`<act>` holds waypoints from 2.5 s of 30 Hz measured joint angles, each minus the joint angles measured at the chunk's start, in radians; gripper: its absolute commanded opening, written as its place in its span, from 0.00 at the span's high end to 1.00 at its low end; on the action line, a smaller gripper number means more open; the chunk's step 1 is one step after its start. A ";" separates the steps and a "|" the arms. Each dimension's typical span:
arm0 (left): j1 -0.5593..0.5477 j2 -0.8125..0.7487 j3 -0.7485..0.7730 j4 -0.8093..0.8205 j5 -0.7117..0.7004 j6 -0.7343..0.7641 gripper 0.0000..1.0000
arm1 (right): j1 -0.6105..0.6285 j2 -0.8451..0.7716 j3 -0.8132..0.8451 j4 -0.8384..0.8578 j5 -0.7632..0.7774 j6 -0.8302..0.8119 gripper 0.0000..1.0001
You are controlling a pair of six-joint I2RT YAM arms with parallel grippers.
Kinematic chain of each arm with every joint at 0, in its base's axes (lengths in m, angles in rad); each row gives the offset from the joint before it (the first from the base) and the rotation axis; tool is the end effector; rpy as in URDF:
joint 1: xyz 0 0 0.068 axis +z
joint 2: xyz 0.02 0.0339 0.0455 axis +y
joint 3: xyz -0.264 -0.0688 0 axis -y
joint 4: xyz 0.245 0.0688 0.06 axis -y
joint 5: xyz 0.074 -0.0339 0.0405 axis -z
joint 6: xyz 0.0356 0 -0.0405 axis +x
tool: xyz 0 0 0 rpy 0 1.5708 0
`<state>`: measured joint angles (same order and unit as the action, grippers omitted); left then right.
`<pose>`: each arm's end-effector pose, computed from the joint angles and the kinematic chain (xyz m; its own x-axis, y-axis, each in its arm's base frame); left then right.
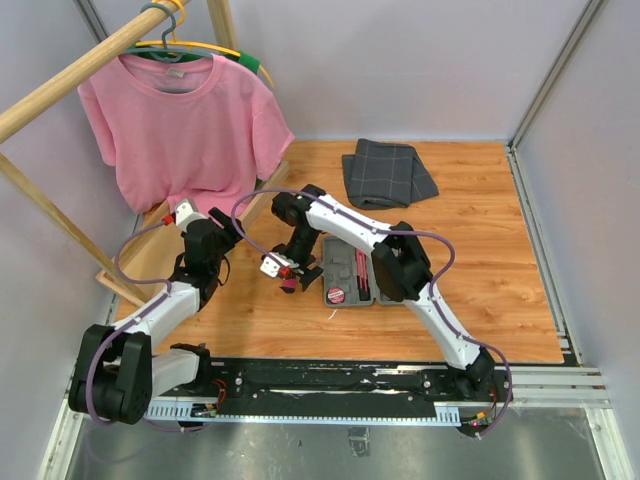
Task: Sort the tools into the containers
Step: Pick up the engineering item from the center of the board.
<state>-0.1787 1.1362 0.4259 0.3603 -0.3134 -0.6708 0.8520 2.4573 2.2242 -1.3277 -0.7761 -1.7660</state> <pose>0.2333 -0.0310 0.2017 -0.1923 -0.5662 -0.8015 -0.3005 0.8115 -0.5011 0.2958 0.3760 0.1828 0.6591 -0.3099 -0.6852 -0.5409 -0.8284 -0.1457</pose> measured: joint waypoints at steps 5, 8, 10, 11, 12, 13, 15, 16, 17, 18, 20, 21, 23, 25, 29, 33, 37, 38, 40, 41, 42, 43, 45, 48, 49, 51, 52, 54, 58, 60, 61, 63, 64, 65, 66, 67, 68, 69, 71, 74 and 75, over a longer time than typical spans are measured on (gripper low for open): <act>0.000 0.000 0.000 0.000 0.000 0.000 0.33 | 0.017 0.029 0.041 0.010 0.034 0.003 0.23; 0.000 0.000 0.000 0.000 0.000 -0.001 0.33 | 0.018 0.038 0.054 0.016 0.061 0.006 0.25; 0.000 0.000 0.000 0.000 0.000 -0.001 0.33 | 0.020 0.046 0.055 0.019 0.081 0.008 0.27; 0.000 0.001 0.000 0.000 0.000 -0.001 0.33 | 0.021 0.051 0.055 0.019 0.089 0.008 0.27; 0.000 0.001 0.000 0.000 0.000 -0.001 0.33 | 0.023 0.057 0.055 0.019 0.098 0.009 0.27; 0.000 0.001 0.000 0.000 0.001 -0.002 0.33 | 0.026 0.065 0.055 0.019 0.109 0.011 0.27; 0.000 0.003 0.000 0.000 0.001 -0.003 0.33 | 0.031 0.070 0.057 0.012 0.113 0.015 0.27; 0.000 0.004 0.000 0.000 0.001 -0.004 0.33 | 0.034 0.070 0.060 0.012 0.117 0.015 0.28; 0.000 0.006 0.000 0.000 0.001 -0.004 0.33 | 0.035 0.070 0.062 0.012 0.119 0.015 0.28; 0.000 0.009 0.000 0.000 0.001 -0.005 0.33 | 0.037 0.070 0.062 0.012 0.122 0.015 0.28; 0.000 0.014 0.000 0.000 0.001 -0.006 0.33 | 0.040 0.071 0.064 0.011 0.125 0.015 0.29; 0.000 0.016 0.000 0.000 0.002 -0.006 0.33 | 0.040 0.073 0.068 0.010 0.125 0.016 0.30; 0.000 0.019 0.000 0.000 0.002 -0.007 0.33 | 0.043 0.079 0.078 0.005 0.126 0.017 0.33; 0.001 0.019 0.000 0.000 0.002 -0.007 0.33 | 0.045 0.085 0.089 -0.004 0.127 0.021 0.37; 0.001 0.019 0.000 0.000 0.003 -0.007 0.33 | 0.053 0.089 0.094 -0.015 0.144 0.036 0.43; 0.001 0.022 0.000 0.000 0.005 -0.007 0.33 | 0.062 0.091 0.097 -0.023 0.167 0.057 0.46; 0.001 0.026 0.000 0.000 0.009 -0.007 0.33 | 0.063 0.095 0.103 -0.030 0.179 0.074 0.55; 0.001 0.026 0.000 0.000 0.010 -0.007 0.33 | 0.063 0.096 0.106 -0.030 0.179 0.082 0.57; 0.001 0.026 0.000 0.000 0.011 -0.007 0.33 | 0.064 0.098 0.109 -0.026 0.180 0.101 0.60; 0.001 0.026 0.000 0.000 0.011 -0.007 0.33 | 0.064 0.098 0.109 -0.023 0.179 0.115 0.61; 0.001 0.026 0.000 0.000 0.011 -0.007 0.33 | 0.064 0.098 0.109 -0.020 0.179 0.127 0.62; 0.001 0.026 0.000 0.000 0.011 -0.007 0.33 | 0.064 0.098 0.109 -0.017 0.178 0.140 0.63; 0.001 0.027 0.000 0.000 0.011 -0.007 0.33 | 0.064 0.097 0.108 -0.007 0.176 0.177 0.64; 0.001 0.029 0.000 0.000 0.012 -0.007 0.33 | 0.065 0.081 0.079 0.027 0.169 0.246 0.63; 0.001 0.030 0.000 0.000 0.012 -0.007 0.33 | 0.065 0.072 0.061 0.043 0.167 0.264 0.63; 0.001 0.032 0.000 0.000 0.012 -0.007 0.33 | 0.065 0.043 0.009 0.089 0.163 0.319 0.63; 0.001 0.033 0.000 0.000 0.012 -0.007 0.33 | 0.065 0.024 -0.027 0.122 0.161 0.357 0.63; 0.001 0.034 0.000 0.000 0.012 -0.007 0.33 | 0.065 -0.015 -0.099 0.180 0.161 0.421 0.63; 0.001 0.039 0.000 0.000 0.012 -0.007 0.33 | 0.072 -0.113 -0.269 0.315 0.185 0.575 0.65; 0.001 0.043 0.000 0.000 0.013 -0.007 0.33 | 0.080 -0.160 -0.350 0.391 0.206 0.658 0.66; 0.001 0.045 0.000 0.000 0.013 -0.008 0.33 | 0.085 -0.183 -0.389 0.430 0.223 0.703 0.66; 0.001 0.050 0.000 0.000 0.015 -0.008 0.33 | 0.097 -0.234 -0.474 0.534 0.272 0.813 0.66; 0.001 0.052 0.000 0.000 0.017 -0.008 0.33 | 0.102 -0.246 -0.495 0.565 0.289 0.847 0.66; 0.001 0.053 0.000 0.000 0.018 -0.008 0.33 | 0.112 -0.262 -0.524 0.604 0.312 0.899 0.66; 0.001 0.054 0.000 0.000 0.018 -0.008 0.33 | 0.117 -0.275 -0.546 0.636 0.335 0.947 0.65; 0.001 0.054 0.000 0.000 0.019 -0.009 0.33 | 0.122 -0.289 -0.571 0.674 0.363 1.013 0.63; 0.001 0.055 0.000 0.000 0.018 -0.010 0.33 | 0.125 -0.299 -0.588 0.701 0.384 1.064 0.61; 0.002 0.055 0.000 0.000 0.019 -0.011 0.33 | 0.128 -0.309 -0.607 0.732 0.409 1.132 0.59; 0.003 0.055 0.000 0.000 0.019 -0.011 0.33 | 0.128 -0.323 -0.634 0.778 0.433 1.224 0.51; 0.005 0.056 0.000 0.000 0.019 -0.011 0.33 | 0.128 -0.350 -0.685 0.848 0.448 1.305 0.42; 0.005 0.057 0.000 0.000 0.019 -0.011 0.33 | 0.129 -0.361 -0.705 0.869 0.446 1.322 0.40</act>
<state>-0.1734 1.1934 0.4263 0.3599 -0.2947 -0.6819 0.9806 2.0960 1.5196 -0.4583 -0.3302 -0.4442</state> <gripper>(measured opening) 0.667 0.543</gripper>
